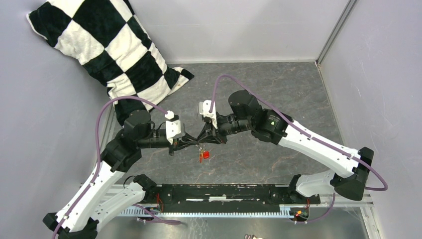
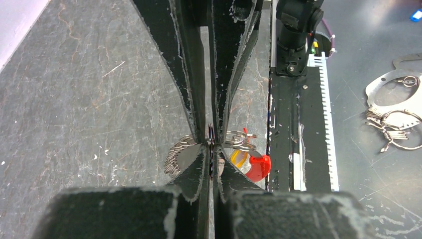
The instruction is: Put the keys on the keyring
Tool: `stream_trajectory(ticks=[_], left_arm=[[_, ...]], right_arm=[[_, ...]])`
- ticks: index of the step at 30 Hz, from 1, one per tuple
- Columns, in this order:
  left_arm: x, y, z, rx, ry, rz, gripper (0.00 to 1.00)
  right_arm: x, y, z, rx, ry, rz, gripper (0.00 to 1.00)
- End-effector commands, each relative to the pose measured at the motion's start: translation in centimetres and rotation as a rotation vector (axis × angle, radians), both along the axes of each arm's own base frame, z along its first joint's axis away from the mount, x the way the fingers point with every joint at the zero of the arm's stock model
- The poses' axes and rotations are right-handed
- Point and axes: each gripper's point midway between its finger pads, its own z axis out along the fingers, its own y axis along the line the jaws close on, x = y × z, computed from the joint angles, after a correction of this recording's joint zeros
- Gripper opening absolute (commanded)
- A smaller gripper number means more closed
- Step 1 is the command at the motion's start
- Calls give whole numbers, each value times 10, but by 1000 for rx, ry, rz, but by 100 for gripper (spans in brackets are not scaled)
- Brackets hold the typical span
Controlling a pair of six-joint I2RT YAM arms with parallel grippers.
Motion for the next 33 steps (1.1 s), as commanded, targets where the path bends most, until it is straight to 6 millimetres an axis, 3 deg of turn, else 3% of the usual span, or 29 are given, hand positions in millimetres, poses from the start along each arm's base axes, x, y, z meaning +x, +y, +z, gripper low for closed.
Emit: stream_trajectory(ticks=[1, 3, 7, 10, 13, 16, 23, 29, 33], left_arm=[[-6, -1, 28, -54, -85, -39, 2], [-6, -1, 29, -56, -85, -40, 2], [-7, -1, 29, -57, -87, -40, 2], [-7, -1, 29, -57, -83, -42, 2], [-9, -1, 29, -60, -68, -40, 26], [-10, 0, 29, -67, -57, -36, 39], [-13, 1, 30, -70, -64, -41, 34], [-9, 0, 32, -73, -61, -28, 34], [-7, 0, 30, -67, -50, -18, 26]], right_arm=[[3, 4, 3, 5, -16, -12, 21], [5, 4, 4, 7, -19, -18, 19], [6, 5, 13, 41, -30, -26, 0], [5, 4, 12, 49, -21, -35, 0], [5, 1, 18, 95, -30, -55, 0], [2, -2, 28, 210, -33, -70, 0], [-12, -10, 46, 448, 33, -69, 0], [-14, -9, 46, 446, 40, -53, 0], [-15, -10, 48, 449, 31, -52, 0]])
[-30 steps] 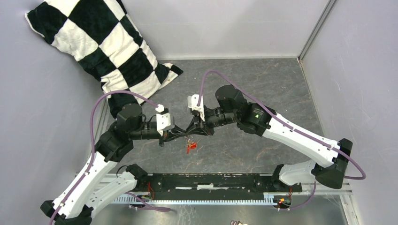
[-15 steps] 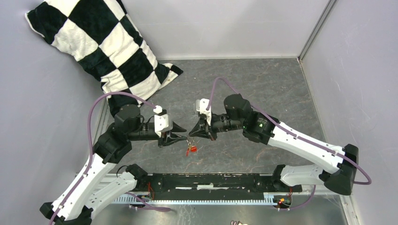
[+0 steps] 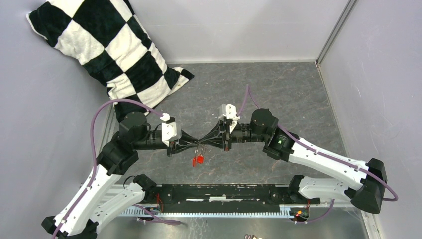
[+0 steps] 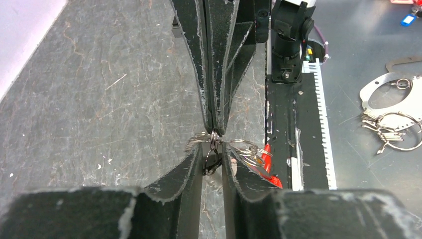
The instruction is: Put the keys on the keyring
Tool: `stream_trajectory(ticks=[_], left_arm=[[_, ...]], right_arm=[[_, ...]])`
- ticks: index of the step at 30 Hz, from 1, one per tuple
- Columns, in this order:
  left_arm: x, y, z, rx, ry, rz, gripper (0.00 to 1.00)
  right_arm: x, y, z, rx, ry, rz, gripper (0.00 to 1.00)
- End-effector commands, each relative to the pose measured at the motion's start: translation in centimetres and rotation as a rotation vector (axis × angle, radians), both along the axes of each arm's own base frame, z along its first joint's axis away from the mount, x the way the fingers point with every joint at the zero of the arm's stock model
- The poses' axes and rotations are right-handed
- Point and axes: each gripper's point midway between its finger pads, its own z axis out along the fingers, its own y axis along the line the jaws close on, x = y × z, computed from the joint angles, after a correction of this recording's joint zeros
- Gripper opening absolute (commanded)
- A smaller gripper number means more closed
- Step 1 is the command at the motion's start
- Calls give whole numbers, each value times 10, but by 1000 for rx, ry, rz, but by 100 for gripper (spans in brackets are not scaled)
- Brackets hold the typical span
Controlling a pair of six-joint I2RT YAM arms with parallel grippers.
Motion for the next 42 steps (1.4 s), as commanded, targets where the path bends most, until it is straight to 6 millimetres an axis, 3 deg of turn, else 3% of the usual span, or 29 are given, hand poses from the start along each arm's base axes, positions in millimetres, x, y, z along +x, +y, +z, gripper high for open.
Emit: stream_trajectory(ticks=[1, 5, 17, 25, 26, 30, 33, 38, 42], left_arm=[[4, -1, 19, -36, -27, 17, 22], [10, 0, 21, -38, -32, 51, 13], [6, -1, 18, -45, -2, 45, 18], [7, -3, 21, -59, -2, 41, 18], [7, -2, 22, -60, -5, 44, 21], [3, 2, 32, -52, -42, 34, 48], [-8, 4, 35, -38, -65, -12, 57], [-19, 1, 35, -43, -42, -84, 58], [-8, -5, 30, -45, -9, -58, 51]], right_arm=[[-4, -3, 38, 115, -58, 9, 0], [-3, -7, 37, 116, -66, -5, 0], [-6, -19, 52, 246, -50, -43, 0], [-9, -21, 52, 298, -13, -37, 0], [-7, -22, 52, 298, -15, -45, 0], [-4, -25, 48, 304, -16, -73, 0], [-6, -22, 46, 293, -14, -52, 0], [-6, -14, 43, 255, -15, -20, 0], [-8, -12, 47, 255, -19, -1, 0]])
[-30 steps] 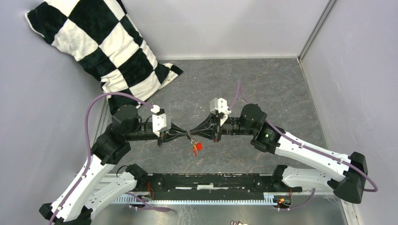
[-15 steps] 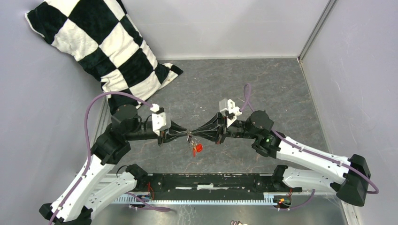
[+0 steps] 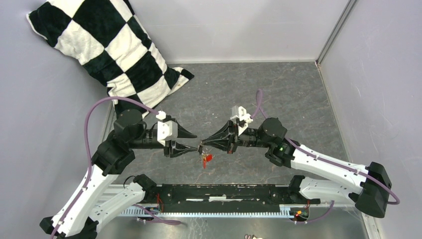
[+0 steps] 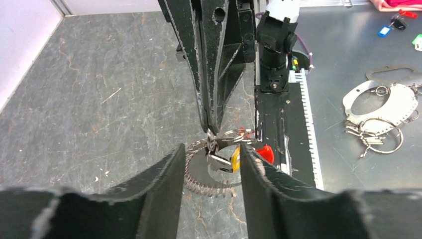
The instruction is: Put the keys on the keyring
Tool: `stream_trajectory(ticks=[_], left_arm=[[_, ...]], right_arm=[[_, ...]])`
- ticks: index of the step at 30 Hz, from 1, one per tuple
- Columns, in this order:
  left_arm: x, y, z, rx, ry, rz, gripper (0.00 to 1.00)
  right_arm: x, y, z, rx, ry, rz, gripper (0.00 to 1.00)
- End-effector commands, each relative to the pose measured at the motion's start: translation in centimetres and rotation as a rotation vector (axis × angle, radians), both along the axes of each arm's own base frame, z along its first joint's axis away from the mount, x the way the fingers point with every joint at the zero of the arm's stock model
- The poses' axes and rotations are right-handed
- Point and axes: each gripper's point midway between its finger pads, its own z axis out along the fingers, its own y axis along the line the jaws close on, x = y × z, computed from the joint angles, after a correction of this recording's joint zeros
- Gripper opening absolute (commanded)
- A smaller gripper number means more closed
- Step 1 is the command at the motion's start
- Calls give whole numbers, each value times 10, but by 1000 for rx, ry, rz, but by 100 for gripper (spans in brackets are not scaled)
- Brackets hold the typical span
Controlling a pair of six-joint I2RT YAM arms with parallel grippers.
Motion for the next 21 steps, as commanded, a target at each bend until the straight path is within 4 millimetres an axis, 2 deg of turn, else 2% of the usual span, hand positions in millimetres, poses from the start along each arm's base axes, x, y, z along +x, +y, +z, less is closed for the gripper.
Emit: stream_trajectory(ticks=[1, 4, 11, 17, 21], left_arm=[[4, -6, 3, -11, -4, -23, 47], [9, -7, 0, -4, -16, -7, 40], [12, -8, 1, -10, -13, 2, 33], [9, -8, -1, -12, 1, -11, 17], [5, -9, -2, -13, 13, -30, 17]], right_arm=[[-4, -1, 40, 84, -67, 25, 0], [-5, -1, 42, 90, -65, 26, 0], [-6, 0, 44, 93, -62, 40, 0], [-4, 1, 47, 97, -61, 33, 0], [-4, 3, 49, 97, -57, 37, 0]])
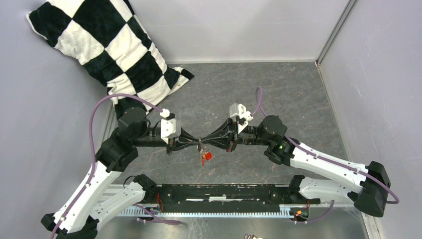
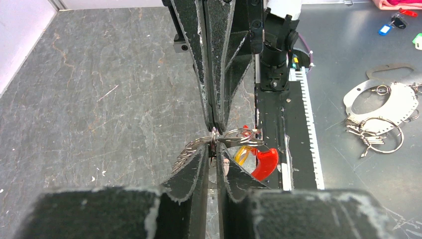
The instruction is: Put the keys on the keyring
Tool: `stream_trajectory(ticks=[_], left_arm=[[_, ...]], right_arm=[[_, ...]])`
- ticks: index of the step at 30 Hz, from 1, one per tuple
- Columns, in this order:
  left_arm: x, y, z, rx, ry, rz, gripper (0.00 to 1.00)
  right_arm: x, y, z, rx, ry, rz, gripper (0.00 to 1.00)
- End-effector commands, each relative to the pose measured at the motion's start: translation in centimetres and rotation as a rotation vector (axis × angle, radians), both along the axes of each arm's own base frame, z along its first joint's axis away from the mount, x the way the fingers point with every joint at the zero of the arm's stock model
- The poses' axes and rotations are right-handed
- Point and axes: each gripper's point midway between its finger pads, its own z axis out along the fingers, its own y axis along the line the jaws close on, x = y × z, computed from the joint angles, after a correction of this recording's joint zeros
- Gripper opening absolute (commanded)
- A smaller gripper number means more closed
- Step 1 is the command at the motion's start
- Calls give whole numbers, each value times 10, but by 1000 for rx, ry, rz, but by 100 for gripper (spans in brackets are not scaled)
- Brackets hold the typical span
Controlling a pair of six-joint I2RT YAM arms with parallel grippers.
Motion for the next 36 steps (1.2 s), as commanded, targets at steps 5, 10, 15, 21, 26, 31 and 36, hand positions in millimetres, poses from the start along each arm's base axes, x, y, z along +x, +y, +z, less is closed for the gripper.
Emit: stream_trajectory(ticks=[5, 10, 15, 21, 26, 31, 36], left_arm=[[-3, -3, 7, -28, -20, -30, 11], [1, 0, 3, -11, -38, -9, 2], [2, 4, -5, 21, -61, -3, 2], [7, 6, -8, 44, -85, 19, 2], [12, 6, -9, 54, -91, 38, 2], [14, 5, -11, 60, -80, 40, 2], [15, 5, -14, 67, -72, 40, 2]], right_arm=[[-3, 1, 37, 84, -43, 21, 0], [4, -2, 35, 6, -72, -23, 22], [12, -3, 14, -275, -148, -14, 41], [18, -5, -10, -478, -160, 21, 40], [19, -3, -10, -493, -166, 33, 40], [20, 4, -9, -481, -161, 42, 38], [21, 9, -7, -449, -155, 41, 36]])
